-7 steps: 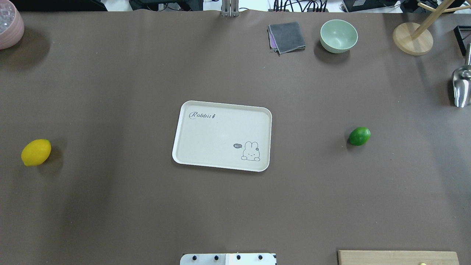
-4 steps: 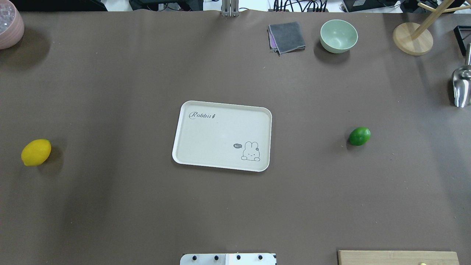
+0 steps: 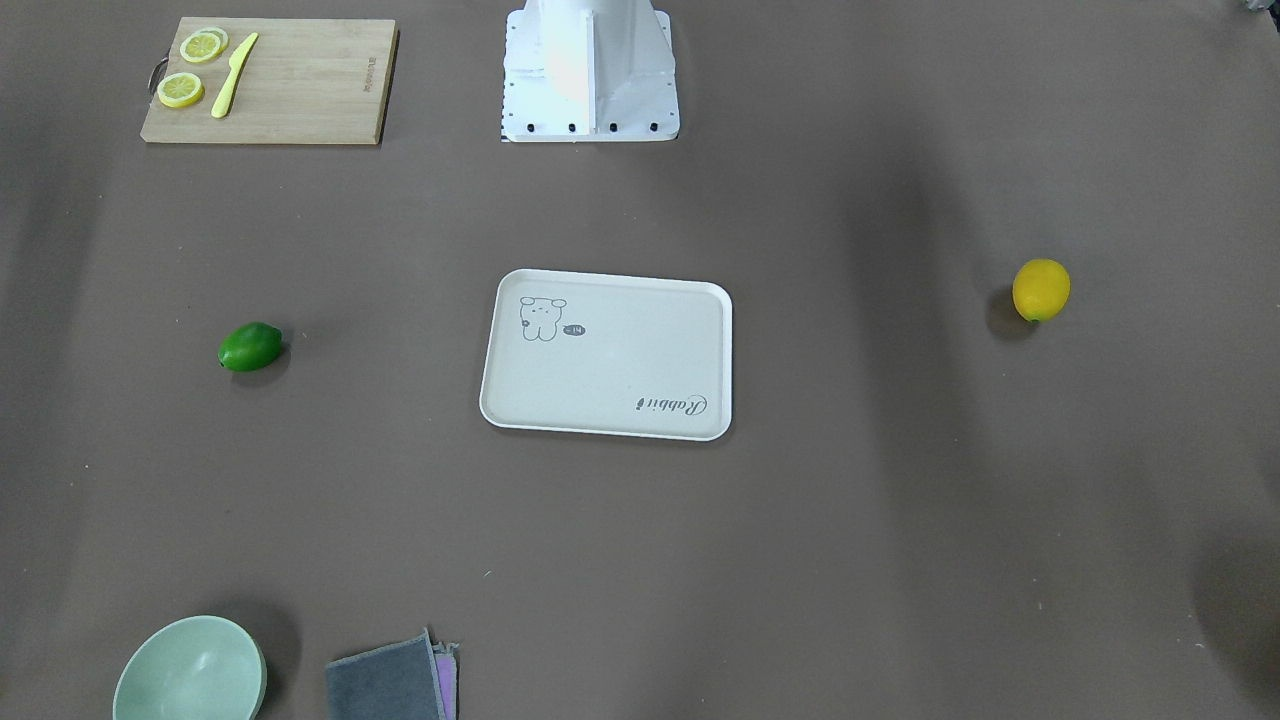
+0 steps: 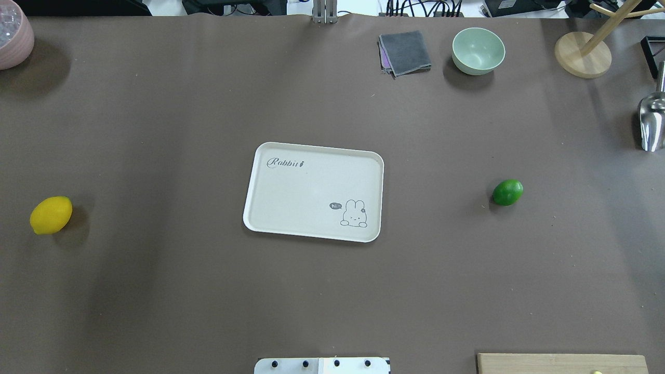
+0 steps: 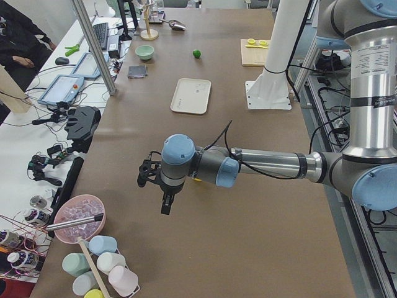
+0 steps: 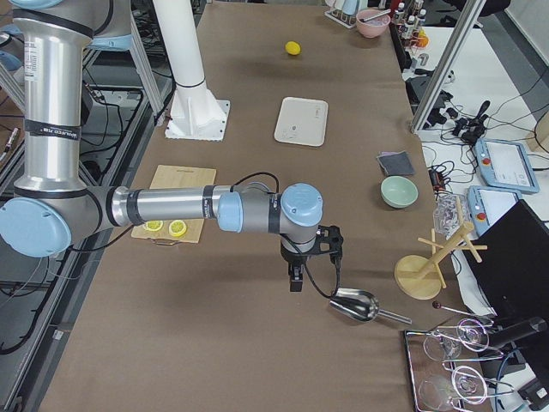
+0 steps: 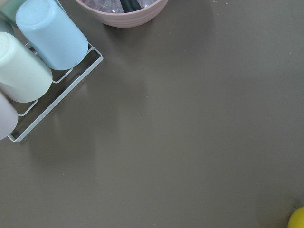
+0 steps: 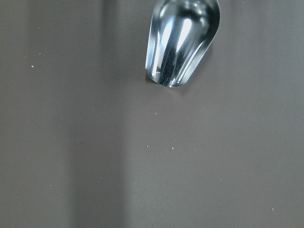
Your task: Place all lemons on tray
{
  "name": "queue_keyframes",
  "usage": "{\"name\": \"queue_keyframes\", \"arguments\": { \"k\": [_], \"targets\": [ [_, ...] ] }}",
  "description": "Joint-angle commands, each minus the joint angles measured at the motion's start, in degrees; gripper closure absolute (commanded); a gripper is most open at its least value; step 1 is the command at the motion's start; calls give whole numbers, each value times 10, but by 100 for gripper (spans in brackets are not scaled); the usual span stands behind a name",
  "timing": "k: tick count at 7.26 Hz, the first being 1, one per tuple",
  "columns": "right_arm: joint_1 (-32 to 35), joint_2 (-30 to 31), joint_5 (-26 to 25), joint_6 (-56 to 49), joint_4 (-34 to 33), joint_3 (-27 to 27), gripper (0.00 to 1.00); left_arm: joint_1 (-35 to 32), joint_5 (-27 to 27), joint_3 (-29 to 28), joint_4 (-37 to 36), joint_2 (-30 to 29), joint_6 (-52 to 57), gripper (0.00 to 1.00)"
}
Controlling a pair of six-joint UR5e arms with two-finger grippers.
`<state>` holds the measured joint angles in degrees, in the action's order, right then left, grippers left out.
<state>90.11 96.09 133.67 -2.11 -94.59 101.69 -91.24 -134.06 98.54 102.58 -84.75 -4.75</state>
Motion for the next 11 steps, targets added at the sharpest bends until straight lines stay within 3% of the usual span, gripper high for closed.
{"name": "queue_keyframes", "arguments": {
  "k": [1,7,11],
  "targets": [
    [0,0,0,0,-2,2,0,0,0,-2,0,-2,-1,2],
    [0,0,2,-3,2,4,0,0,-1,-1,3,-3,0,2],
    [0,-8,12,19,1,56,0,2,-4,-3,3,-14,5,2]
  ]
}}
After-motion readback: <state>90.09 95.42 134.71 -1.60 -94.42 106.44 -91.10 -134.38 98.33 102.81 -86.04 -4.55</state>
